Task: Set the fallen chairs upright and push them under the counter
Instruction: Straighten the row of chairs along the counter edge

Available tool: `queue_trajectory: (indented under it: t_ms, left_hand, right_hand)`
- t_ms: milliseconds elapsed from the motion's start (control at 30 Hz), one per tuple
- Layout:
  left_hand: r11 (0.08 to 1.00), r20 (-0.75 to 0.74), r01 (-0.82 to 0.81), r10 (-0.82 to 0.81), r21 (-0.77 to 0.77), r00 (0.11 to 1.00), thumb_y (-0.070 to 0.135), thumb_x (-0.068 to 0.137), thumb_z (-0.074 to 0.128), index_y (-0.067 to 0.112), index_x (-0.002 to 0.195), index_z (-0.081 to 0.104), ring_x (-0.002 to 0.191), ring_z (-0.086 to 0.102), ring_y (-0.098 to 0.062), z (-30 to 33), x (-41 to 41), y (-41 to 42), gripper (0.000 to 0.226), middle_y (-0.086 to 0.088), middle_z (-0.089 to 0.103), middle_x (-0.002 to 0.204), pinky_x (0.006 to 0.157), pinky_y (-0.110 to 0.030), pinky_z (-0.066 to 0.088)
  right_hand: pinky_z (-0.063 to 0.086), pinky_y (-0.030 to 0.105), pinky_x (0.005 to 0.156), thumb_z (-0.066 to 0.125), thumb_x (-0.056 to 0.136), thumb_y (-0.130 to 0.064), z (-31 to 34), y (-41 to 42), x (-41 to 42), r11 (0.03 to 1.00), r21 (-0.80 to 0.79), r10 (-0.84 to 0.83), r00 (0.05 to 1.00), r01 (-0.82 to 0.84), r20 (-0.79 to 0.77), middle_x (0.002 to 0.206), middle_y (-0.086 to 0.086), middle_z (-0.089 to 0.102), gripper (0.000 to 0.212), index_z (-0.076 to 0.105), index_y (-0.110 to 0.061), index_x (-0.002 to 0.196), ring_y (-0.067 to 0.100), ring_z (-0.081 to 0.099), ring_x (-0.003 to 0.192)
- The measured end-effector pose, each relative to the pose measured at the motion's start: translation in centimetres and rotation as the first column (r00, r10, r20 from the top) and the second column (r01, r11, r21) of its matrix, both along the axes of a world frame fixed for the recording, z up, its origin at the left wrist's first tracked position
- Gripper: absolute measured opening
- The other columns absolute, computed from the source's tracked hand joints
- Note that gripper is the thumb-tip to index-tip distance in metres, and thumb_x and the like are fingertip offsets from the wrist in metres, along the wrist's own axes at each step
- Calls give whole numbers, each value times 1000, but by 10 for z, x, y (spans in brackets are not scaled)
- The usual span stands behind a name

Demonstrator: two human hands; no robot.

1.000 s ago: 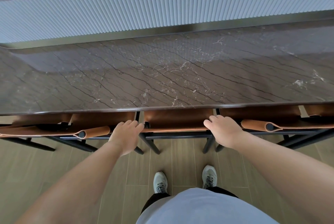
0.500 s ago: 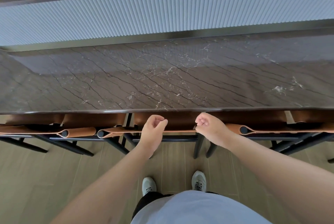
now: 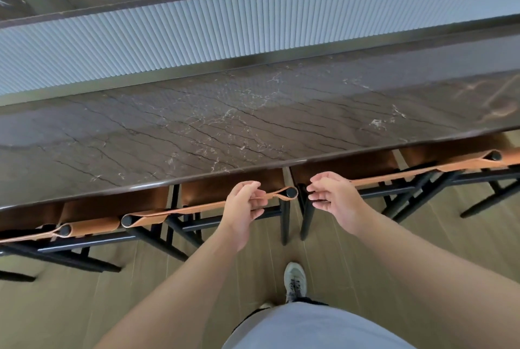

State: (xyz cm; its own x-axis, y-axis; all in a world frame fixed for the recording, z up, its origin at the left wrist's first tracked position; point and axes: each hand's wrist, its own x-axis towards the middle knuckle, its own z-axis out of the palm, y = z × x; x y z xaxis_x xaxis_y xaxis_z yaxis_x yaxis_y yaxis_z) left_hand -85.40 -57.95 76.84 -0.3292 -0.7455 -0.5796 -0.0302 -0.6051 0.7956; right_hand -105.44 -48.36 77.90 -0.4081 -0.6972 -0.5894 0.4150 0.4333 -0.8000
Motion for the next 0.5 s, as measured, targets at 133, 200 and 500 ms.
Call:
queue_trajectory:
  t_ms: [133, 200, 500]
  left_hand:
    - [999, -37, 52, -52, 12, 998, 31, 85, 60, 19, 106, 66, 80, 69, -15, -5, -3, 15, 25, -1, 73, 89, 82, -37, 52]
    - [995, -41, 103, -103, -7, 994, 30, 90, 56, 18, 109, 65, 83, 68, -15, -6, -3, 25, 24, 0, 72, 91, 88, -38, 50]
    - [981, 21, 178, -177, -72, 984, 22, 97, 55, 20, 105, 66, 83, 68, -14, 1, -28, 57, 14, 1, 72, 89, 88, -35, 52]
  right_hand:
    - [51, 35, 77, 56, 95, -11, 4, 25, 0, 1000, -8, -26, 1000, 26, -8, 95, 12, 70, 9, 64, -11, 98, 26, 67, 89]
    - [51, 35, 79, 56, 95, -12, 3, 37, 0, 998, -12, -62, 998, 62, -16, 96, 11, 70, 11, 64, -11, 101, 26, 68, 90]
    - [52, 35, 82, 58, 95, -13, 0, 64, -43, 997, 37, -58, 981, 66, -187, 100, 9, 68, 9, 65, -14, 100, 24, 66, 95]
